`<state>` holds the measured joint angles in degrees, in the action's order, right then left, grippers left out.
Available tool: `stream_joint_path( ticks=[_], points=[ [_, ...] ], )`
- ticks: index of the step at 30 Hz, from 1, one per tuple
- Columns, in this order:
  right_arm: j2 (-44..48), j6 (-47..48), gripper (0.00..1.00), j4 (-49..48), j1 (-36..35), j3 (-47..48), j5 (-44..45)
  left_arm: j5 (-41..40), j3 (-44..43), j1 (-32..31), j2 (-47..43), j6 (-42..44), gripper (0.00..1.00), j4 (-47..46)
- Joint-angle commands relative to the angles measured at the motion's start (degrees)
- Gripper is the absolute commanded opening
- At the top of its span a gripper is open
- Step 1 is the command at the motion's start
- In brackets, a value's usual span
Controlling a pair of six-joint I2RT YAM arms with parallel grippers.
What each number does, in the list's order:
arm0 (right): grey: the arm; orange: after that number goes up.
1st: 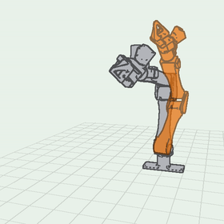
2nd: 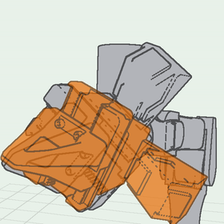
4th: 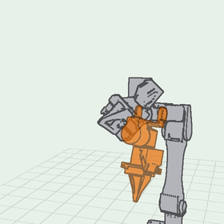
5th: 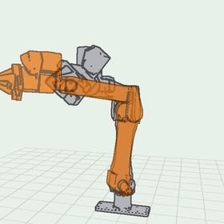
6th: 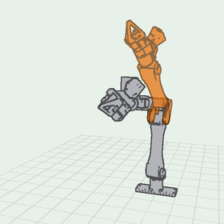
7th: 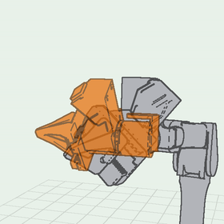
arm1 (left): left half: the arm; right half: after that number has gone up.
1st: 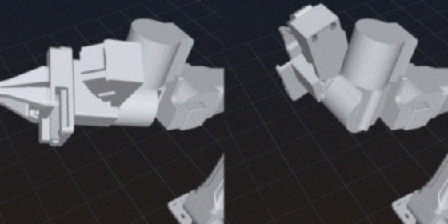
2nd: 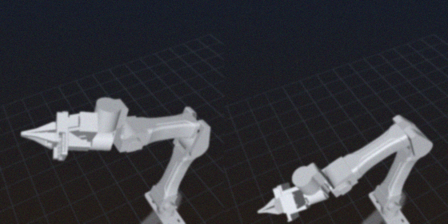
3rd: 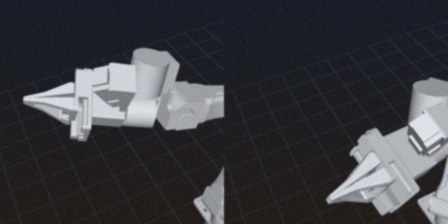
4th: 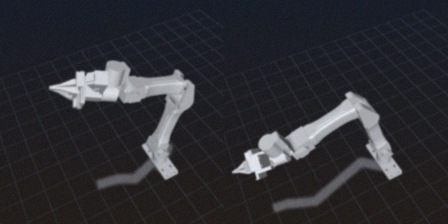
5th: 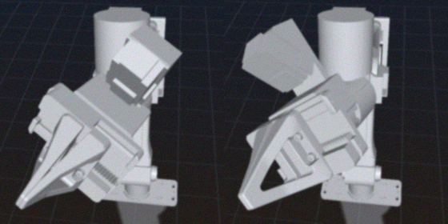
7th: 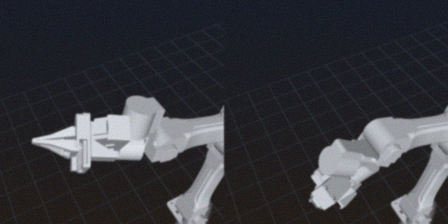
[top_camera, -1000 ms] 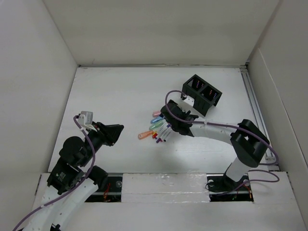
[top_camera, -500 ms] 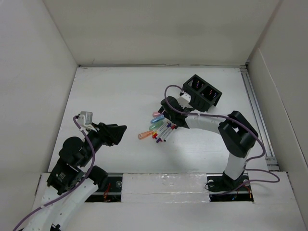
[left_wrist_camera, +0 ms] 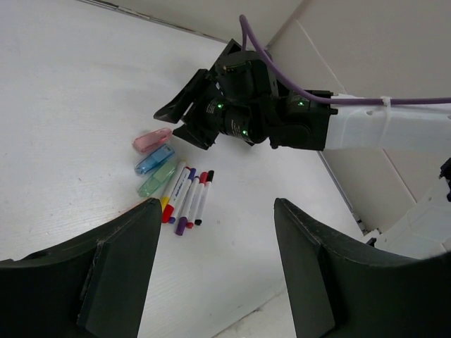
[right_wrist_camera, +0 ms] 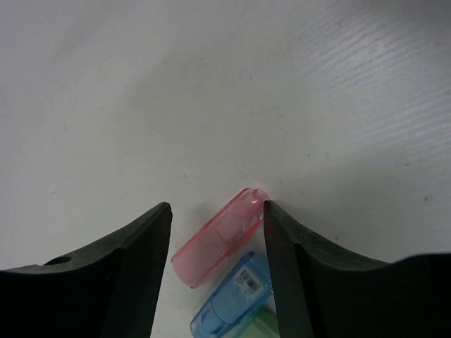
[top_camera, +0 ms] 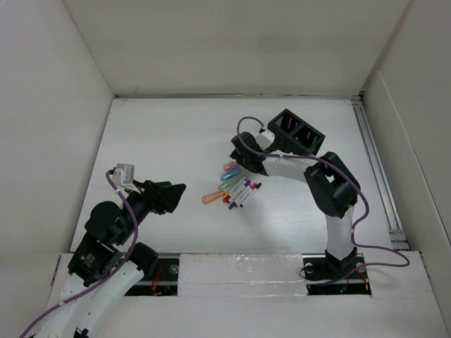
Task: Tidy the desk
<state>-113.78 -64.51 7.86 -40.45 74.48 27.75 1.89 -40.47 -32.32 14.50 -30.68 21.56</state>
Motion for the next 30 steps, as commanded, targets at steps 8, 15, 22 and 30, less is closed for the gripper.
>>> stream_joint_path(
  ticks=[8, 15, 22, 30],
  points=[
    [-5.48, 2.02, 0.55, 6.72, 1.51, 7.61, -0.41, 0.13, 0.21, -0.29, 0.09, -0.09, 0.62, -2.93],
    [-6.63, 3.08, 0.51, 8.84, 1.51, 9.98, 0.11, 0.31, 0.30, -0.29, 0.17, -0.09, 0.62, -3.02],
    [-8.56, 3.51, 0.63, 12.88, -0.33, 13.32, 2.05, 0.31, 0.30, -0.29, -0.61, -0.09, 0.62, -3.02],
    [-11.55, 4.13, 0.59, 19.03, -1.57, 18.94, 6.60, 0.40, 0.30, -0.29, -0.88, -0.09, 0.62, -3.02]
  ],
)
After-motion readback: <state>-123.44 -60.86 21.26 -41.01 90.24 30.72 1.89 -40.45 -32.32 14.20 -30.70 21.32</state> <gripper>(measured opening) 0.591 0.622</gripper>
